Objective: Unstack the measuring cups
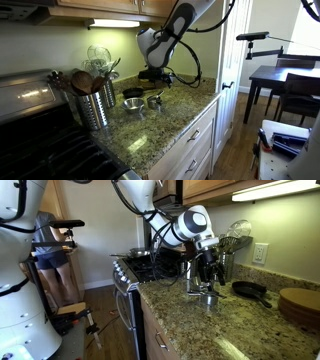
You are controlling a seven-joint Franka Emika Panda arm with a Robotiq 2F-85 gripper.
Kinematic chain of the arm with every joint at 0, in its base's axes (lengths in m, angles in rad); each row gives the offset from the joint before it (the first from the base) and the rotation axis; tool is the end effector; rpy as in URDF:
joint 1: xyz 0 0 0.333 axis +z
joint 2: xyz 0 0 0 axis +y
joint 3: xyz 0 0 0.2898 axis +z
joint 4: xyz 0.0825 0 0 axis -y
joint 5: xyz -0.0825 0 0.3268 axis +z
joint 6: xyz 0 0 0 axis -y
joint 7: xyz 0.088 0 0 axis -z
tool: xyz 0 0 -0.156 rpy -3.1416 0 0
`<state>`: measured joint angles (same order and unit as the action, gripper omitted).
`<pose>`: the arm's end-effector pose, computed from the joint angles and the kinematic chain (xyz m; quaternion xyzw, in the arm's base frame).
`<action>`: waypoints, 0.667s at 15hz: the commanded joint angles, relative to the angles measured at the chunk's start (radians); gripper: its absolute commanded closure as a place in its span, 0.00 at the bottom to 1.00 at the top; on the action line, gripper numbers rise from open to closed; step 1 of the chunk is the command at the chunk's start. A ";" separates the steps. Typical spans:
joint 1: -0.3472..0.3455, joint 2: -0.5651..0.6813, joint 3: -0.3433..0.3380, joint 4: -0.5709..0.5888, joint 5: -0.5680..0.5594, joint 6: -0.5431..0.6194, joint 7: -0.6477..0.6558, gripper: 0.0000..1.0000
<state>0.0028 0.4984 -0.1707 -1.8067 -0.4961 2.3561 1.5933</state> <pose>0.5981 -0.1190 0.2492 0.7490 -0.6254 0.1597 0.1495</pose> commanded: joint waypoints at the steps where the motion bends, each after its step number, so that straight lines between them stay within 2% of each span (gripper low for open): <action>1: 0.028 0.070 -0.041 0.075 0.038 -0.039 0.020 0.00; 10: 0.037 0.165 -0.068 0.164 0.100 -0.068 0.011 0.00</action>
<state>0.0143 0.6437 -0.2121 -1.6787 -0.4255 2.3270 1.5941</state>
